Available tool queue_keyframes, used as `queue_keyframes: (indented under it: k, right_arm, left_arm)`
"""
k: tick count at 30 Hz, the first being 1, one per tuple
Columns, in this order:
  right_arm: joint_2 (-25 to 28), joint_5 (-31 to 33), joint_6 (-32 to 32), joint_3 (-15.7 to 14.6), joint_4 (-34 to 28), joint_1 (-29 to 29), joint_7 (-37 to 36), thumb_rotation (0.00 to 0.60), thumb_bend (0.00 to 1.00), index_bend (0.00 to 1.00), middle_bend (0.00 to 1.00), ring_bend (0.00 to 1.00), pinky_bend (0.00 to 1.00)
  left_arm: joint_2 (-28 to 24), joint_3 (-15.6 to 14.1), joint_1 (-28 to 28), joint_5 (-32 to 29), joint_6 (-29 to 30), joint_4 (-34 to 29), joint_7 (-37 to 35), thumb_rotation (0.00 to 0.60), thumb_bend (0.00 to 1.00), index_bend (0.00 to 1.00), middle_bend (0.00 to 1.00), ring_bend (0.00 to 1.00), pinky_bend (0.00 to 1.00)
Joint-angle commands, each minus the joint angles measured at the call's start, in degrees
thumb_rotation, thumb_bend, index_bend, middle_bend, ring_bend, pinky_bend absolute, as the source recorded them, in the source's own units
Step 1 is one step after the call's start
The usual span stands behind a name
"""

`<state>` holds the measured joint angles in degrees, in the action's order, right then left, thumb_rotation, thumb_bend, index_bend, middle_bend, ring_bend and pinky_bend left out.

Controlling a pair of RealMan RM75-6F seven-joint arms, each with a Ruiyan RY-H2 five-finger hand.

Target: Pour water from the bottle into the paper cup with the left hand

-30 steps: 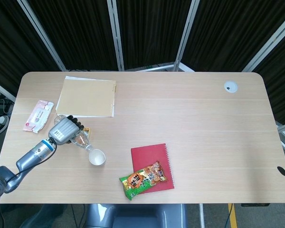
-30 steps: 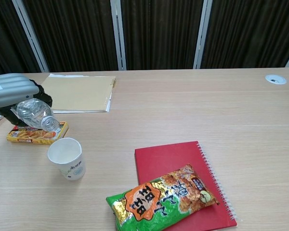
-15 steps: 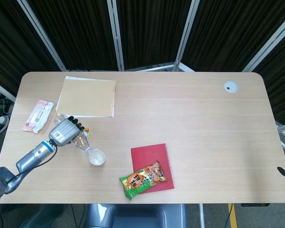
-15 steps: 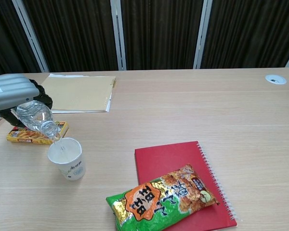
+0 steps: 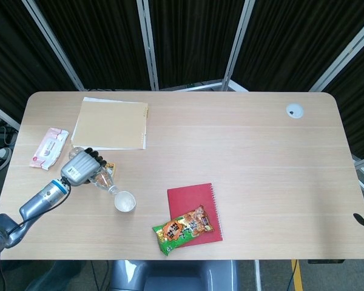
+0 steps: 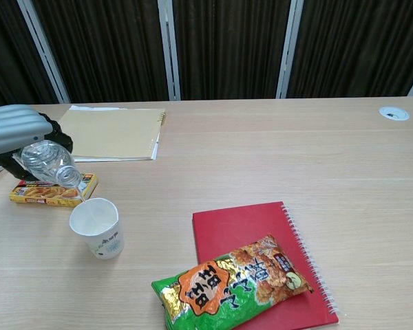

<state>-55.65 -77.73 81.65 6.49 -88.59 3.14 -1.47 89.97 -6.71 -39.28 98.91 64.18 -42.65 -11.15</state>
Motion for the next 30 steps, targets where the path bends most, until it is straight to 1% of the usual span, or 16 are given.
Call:
queue_keyframes:
  k: [1, 7, 10, 11, 12, 15, 16, 18, 21, 24, 27, 30]
  right_arm:
    - [0.0, 0.0, -0.1, 0.0, 0.0, 0.0, 0.0, 0.6, 0.0, 0.0, 0.0, 0.0, 0.0]
    - [0.0, 0.0, -0.1, 0.0, -0.1, 0.0, 0.1, 0.6, 0.0, 0.0, 0.0, 0.0, 0.0]
    - [0.0, 0.0, -0.1, 0.0, -0.2, 0.0, 0.2, 0.6, 0.0, 0.0, 0.0, 0.0, 0.0]
    - [0.0, 0.0, -0.2, 0.0, -0.2, 0.1, 0.1, 0.6, 0.0, 0.0, 0.0, 0.0, 0.0]
    - [0.0, 0.0, -0.2, 0.0, -0.2, 0.1, 0.1, 0.6, 0.0, 0.0, 0.0, 0.0, 0.0]
    - [-0.1, -0.1, -0.3, -0.1, -0.1, 0.2, 0.3, 0.6, 0.0, 0.0, 0.0, 0.0, 0.0]
    - [-0.1, -0.1, -0.4, 0.0, -0.1, 0.2, 0.3, 0.6, 0.0, 0.0, 0.0, 0.0, 0.0]
    - [-0.1, -0.1, -0.5, 0.0, -0.1, 0.3, 0.4, 0.6, 0.0, 0.0, 0.0, 0.0, 0.0]
    - [-0.2, -0.1, -0.7, -0.1, 0.0, 0.4, 0.4, 0.6, 0.0, 0.0, 0.0, 0.0, 0.0]
    - [-0.3, 0.0, -1.1, -0.1, 0.1, 0.6, 0.4, 0.6, 0.0, 0.0, 0.0, 0.0, 0.0]
    - [-0.3, 0.2, -1.3, -0.1, 0.3, 0.6, 0.3, 0.6, 0.0, 0.0, 0.0, 0.0, 0.0]
    - [-0.4, 0.6, -1.7, -0.1, 0.6, 0.7, 0.2, 0.6, 0.0, 0.0, 0.0, 0.0, 0.0]
  left_arm:
    - [-0.5, 0.2, 0.6, -1.2, 0.6, -1.1, -6.9, 0.6, 0.65, 0.61, 0.5, 0.36, 0.36]
    - [-2.0, 0.8, 0.7, -2.1, 1.7, -3.8, -15.3, 0.6, 0.64, 0.61, 0.5, 0.36, 0.36]
    - [-3.2, 2.1, 0.5, -4.2, 0.9, -7.3, -21.8, 0.6, 0.63, 0.61, 0.5, 0.36, 0.36]
    - [-3.8, 3.1, 0.3, -6.0, -0.4, -10.2, -26.8, 0.6, 0.63, 0.61, 0.5, 0.36, 0.36]
    - [-4.7, 3.8, -0.2, -7.1, -1.6, -12.3, -30.0, 0.6, 0.63, 0.61, 0.5, 0.36, 0.36]
    - [-5.3, 5.4, -0.7, -9.0, -3.0, -15.5, -34.6, 0.6, 0.63, 0.61, 0.5, 0.36, 0.36]
    - [-5.6, 6.4, -1.0, -10.1, -3.8, -17.5, -37.6, 0.6, 0.63, 0.61, 0.5, 0.35, 0.36]
    - [-5.9, 7.7, -1.5, -11.4, -4.6, -19.7, -40.7, 0.6, 0.63, 0.61, 0.5, 0.36, 0.36]
    - [-4.8, 10.7, -2.3, -14.1, -5.4, -22.0, -43.1, 0.6, 0.63, 0.62, 0.5, 0.36, 0.36]
    - [-2.9, 13.3, -3.1, -17.5, -7.6, -24.0, -44.3, 0.6, 0.63, 0.62, 0.5, 0.36, 0.36]
    - [-0.5, 14.7, -3.8, -19.7, -9.6, -24.5, -43.9, 0.6, 0.62, 0.61, 0.5, 0.36, 0.37]
    - [1.4, 15.3, -4.3, -20.8, -11.2, -24.3, -43.9, 0.6, 0.62, 0.61, 0.5, 0.36, 0.37]
